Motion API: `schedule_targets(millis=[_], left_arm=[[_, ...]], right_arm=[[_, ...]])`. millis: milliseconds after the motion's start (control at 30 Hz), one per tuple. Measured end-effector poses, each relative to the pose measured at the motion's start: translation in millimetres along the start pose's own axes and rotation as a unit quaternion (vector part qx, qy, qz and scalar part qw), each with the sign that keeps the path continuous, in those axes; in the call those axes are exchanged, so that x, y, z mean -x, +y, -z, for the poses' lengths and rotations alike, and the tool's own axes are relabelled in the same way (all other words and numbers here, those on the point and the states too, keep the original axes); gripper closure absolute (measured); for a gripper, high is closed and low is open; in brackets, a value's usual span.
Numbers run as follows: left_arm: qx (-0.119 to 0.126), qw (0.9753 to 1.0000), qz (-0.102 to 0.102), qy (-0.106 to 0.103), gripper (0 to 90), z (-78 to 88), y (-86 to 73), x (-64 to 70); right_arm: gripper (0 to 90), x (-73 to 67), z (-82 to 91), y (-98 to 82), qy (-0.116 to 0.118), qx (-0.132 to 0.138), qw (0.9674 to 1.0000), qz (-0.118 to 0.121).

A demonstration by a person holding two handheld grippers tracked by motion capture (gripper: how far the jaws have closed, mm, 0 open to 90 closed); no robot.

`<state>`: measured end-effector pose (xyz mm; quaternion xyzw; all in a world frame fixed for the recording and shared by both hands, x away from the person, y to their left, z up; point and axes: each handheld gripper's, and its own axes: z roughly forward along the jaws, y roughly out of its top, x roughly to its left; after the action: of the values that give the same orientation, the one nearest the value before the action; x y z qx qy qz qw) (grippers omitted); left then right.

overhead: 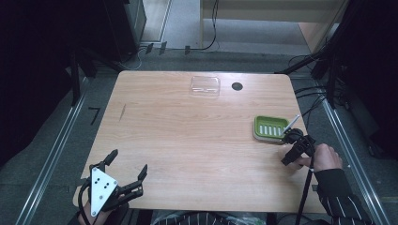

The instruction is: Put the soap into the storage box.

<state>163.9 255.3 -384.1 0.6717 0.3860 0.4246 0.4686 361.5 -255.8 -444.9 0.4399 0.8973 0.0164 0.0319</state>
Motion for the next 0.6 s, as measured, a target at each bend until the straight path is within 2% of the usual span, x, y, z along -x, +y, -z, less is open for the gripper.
schedule_targets(millis=[200, 433, 600], left_arm=[[-0.002, 1.0000, -0.003, -0.002, 9.6, -1.0, 0.4, 0.6], [-0.004, 1.0000, 0.002, 0.001, 9.6, -0.1, -0.2, -1.4], [-0.005, 1.0000, -0.003, -0.002, 9.6, -0.7, 0.0, -0.4]], right_arm=[[33.6, -0.2, 4.2, 4.4, 0.005, 0.006, 0.9999, 0.011], [33.7, 2.1, 13.4, 8.9, 0.001, 0.014, 0.9997, 0.020], [33.7, 2.7, 18.4, 12.0, -0.001, 0.013, 0.9995, 0.029]])
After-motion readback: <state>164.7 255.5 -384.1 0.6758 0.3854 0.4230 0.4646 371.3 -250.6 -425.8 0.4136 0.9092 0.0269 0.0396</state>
